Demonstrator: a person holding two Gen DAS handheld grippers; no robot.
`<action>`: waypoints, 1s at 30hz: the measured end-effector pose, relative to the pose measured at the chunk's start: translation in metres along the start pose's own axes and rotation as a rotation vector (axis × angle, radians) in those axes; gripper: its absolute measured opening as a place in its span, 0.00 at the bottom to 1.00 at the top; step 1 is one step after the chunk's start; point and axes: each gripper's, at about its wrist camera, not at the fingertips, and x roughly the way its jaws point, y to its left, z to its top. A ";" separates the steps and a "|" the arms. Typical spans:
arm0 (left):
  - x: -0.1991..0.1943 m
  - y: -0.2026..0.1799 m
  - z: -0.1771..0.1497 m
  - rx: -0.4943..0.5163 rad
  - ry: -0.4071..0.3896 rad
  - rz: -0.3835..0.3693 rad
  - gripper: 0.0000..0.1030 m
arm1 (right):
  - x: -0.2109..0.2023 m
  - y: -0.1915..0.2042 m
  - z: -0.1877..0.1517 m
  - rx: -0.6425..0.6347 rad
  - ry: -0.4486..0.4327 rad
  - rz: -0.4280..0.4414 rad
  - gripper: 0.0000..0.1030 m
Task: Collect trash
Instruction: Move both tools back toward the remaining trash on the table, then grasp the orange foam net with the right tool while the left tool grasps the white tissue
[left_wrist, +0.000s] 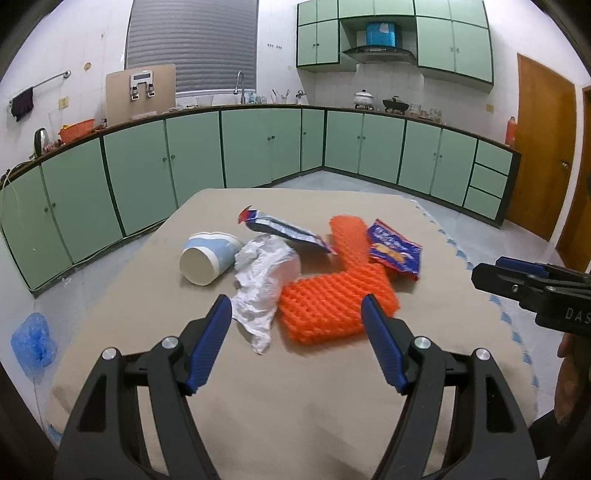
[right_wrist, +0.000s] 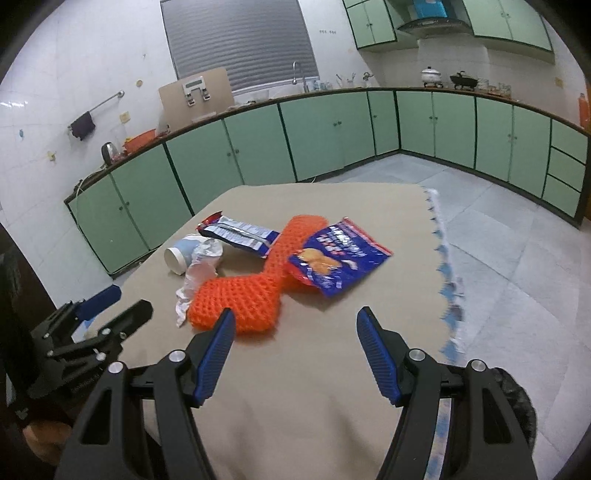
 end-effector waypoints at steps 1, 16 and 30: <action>0.003 0.003 0.000 -0.003 0.002 0.002 0.68 | 0.006 0.003 0.000 0.000 0.004 0.005 0.66; 0.020 0.043 -0.006 -0.030 0.016 0.023 0.65 | 0.097 0.036 -0.013 -0.013 0.126 0.026 0.66; 0.050 0.023 0.000 -0.011 0.049 0.023 0.65 | 0.051 0.007 -0.001 -0.024 0.035 0.067 0.22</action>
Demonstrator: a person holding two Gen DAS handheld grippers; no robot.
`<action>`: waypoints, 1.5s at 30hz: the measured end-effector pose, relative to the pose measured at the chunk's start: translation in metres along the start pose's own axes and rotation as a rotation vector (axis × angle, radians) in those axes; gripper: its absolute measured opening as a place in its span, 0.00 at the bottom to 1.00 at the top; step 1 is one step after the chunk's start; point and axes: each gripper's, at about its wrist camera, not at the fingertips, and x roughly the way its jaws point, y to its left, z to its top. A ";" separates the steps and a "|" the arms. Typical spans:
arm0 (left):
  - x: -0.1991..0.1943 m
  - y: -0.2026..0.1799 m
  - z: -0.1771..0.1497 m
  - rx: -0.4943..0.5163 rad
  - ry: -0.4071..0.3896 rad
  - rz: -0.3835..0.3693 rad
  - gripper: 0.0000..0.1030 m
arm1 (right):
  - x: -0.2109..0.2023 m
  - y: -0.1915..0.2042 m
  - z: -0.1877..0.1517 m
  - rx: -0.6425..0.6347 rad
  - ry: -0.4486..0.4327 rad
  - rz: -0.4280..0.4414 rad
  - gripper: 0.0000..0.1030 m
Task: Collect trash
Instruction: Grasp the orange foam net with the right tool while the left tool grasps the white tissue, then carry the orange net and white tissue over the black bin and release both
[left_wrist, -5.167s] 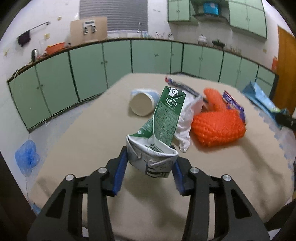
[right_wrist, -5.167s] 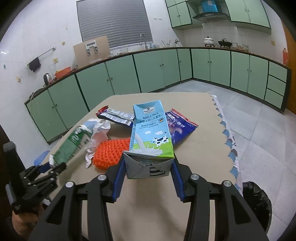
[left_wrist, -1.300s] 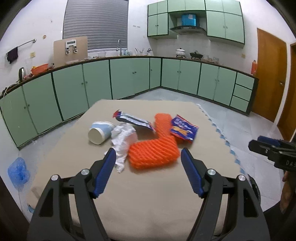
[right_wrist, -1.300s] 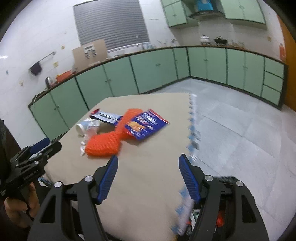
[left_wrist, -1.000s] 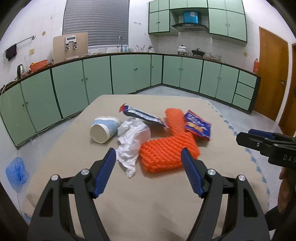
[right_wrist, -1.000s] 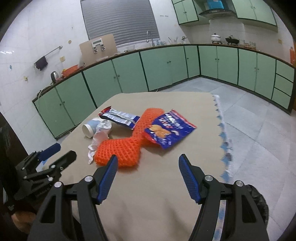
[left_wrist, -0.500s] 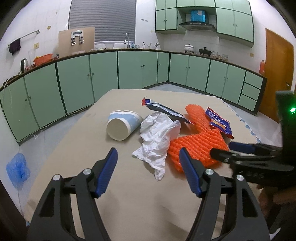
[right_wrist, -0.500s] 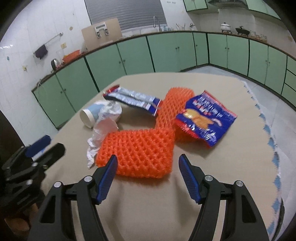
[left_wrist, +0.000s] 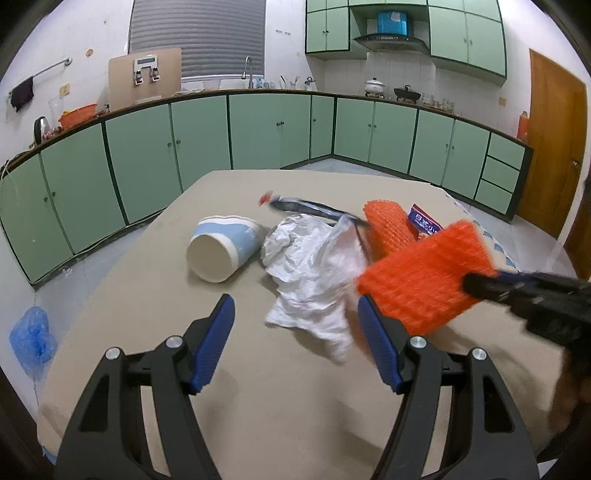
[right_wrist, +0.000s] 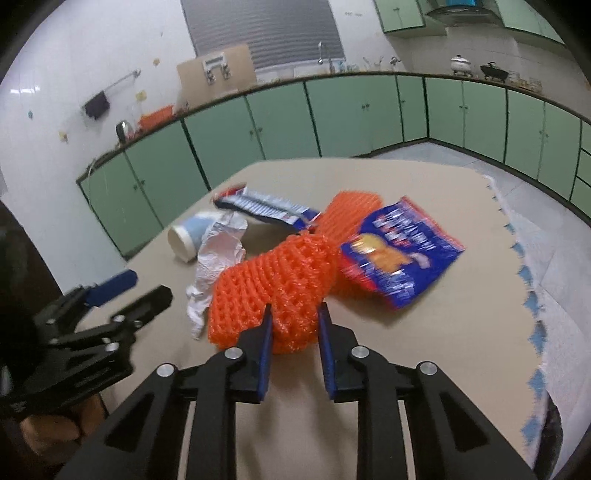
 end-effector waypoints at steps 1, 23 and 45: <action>0.004 -0.003 0.001 0.004 0.006 -0.002 0.65 | -0.005 -0.006 0.001 0.013 -0.006 0.003 0.22; 0.066 -0.050 0.011 0.075 0.173 0.023 0.20 | -0.023 -0.119 0.021 0.182 -0.098 -0.049 0.22; -0.037 -0.060 0.014 0.005 0.062 -0.043 0.06 | -0.093 -0.124 0.018 0.199 -0.161 -0.080 0.22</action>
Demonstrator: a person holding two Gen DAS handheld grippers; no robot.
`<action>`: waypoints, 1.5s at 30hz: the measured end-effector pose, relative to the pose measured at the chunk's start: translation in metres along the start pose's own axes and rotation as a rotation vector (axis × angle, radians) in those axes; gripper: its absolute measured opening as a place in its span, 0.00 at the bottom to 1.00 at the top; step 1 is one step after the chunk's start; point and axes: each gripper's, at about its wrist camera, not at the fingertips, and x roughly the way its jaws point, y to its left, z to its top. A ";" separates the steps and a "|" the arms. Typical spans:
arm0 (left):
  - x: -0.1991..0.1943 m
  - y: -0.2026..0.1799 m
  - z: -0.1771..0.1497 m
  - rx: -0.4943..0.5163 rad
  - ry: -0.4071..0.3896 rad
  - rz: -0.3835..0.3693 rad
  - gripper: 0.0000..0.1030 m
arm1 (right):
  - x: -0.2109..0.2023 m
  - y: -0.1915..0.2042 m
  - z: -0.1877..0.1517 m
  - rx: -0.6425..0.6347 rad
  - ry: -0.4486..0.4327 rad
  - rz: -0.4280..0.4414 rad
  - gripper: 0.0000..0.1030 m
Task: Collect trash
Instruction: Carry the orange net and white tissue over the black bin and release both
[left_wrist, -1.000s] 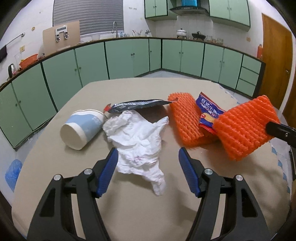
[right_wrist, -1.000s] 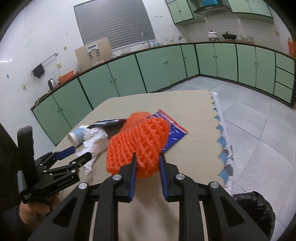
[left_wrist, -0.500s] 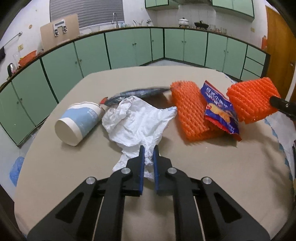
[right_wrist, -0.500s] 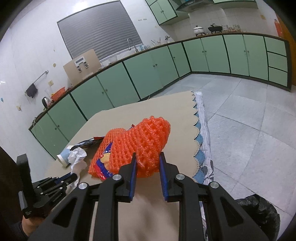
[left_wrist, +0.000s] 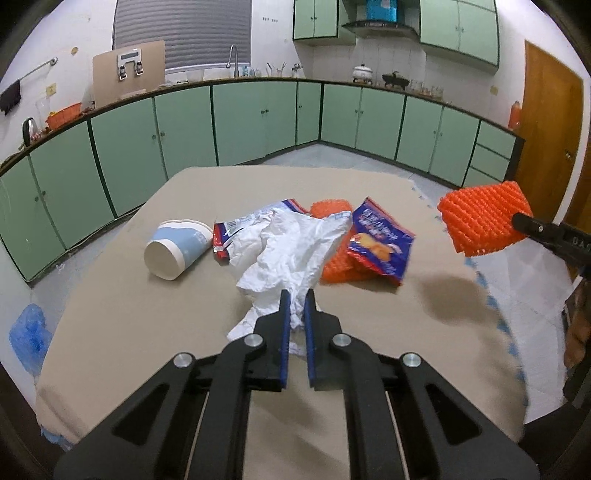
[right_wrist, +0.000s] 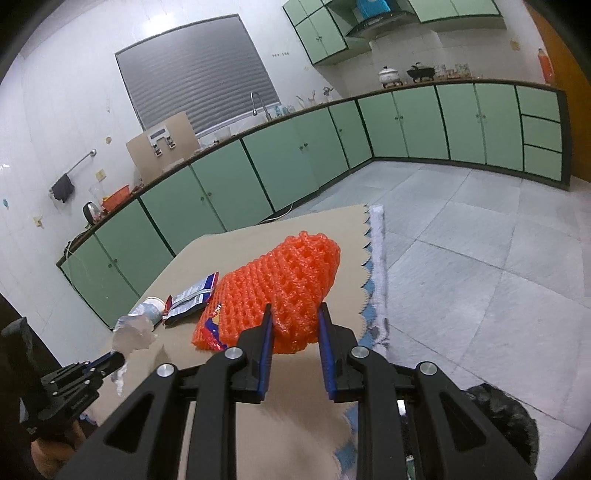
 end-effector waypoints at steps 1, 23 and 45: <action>-0.005 -0.003 0.001 0.002 -0.005 -0.010 0.06 | -0.006 -0.001 -0.001 0.000 -0.005 -0.007 0.22; -0.029 -0.191 -0.036 0.252 0.008 -0.411 0.06 | -0.129 -0.119 -0.083 0.174 0.038 -0.316 0.22; 0.040 -0.287 -0.079 0.396 0.152 -0.480 0.16 | -0.124 -0.172 -0.118 0.253 0.112 -0.366 0.35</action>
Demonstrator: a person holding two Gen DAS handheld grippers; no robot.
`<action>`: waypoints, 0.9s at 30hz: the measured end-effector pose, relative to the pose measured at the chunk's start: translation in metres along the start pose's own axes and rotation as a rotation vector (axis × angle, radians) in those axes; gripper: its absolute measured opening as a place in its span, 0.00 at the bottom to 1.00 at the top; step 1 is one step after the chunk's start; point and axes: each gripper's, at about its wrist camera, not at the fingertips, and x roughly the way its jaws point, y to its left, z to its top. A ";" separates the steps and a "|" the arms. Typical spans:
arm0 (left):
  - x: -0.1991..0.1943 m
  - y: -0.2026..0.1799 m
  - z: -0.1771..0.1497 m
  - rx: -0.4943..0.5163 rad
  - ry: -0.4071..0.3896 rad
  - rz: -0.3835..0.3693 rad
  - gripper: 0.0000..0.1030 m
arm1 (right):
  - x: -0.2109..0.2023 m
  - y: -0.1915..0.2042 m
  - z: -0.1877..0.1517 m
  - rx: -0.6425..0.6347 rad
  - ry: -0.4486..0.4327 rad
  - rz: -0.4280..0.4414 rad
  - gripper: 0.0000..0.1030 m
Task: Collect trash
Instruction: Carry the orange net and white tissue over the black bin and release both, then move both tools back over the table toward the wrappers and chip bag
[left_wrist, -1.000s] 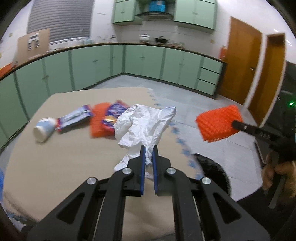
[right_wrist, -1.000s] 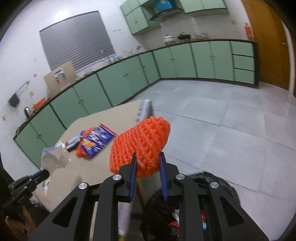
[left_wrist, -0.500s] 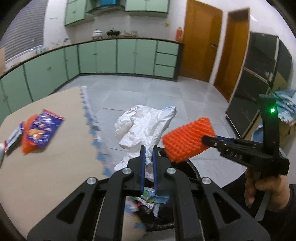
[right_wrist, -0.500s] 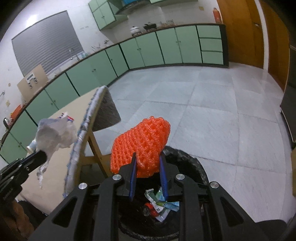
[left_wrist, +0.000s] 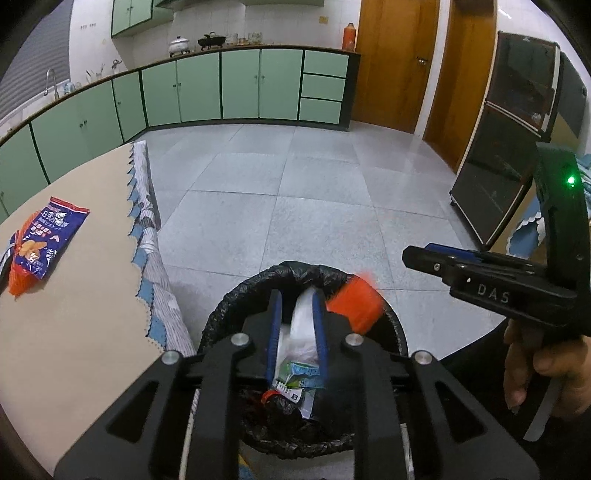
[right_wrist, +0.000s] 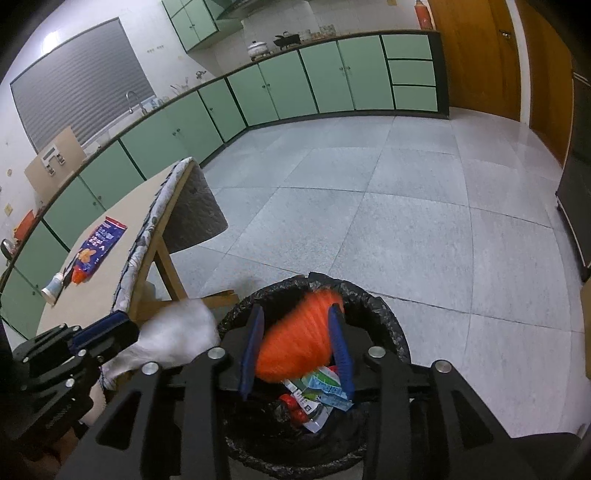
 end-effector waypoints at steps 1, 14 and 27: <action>0.001 0.001 -0.001 0.000 0.002 0.001 0.16 | 0.000 0.000 0.000 0.000 0.000 0.001 0.36; -0.018 0.013 -0.002 -0.019 -0.032 0.032 0.16 | -0.006 0.007 -0.001 -0.018 -0.021 0.004 0.36; -0.102 0.067 0.000 -0.126 -0.153 0.188 0.43 | -0.028 0.062 0.009 -0.141 -0.060 0.042 0.40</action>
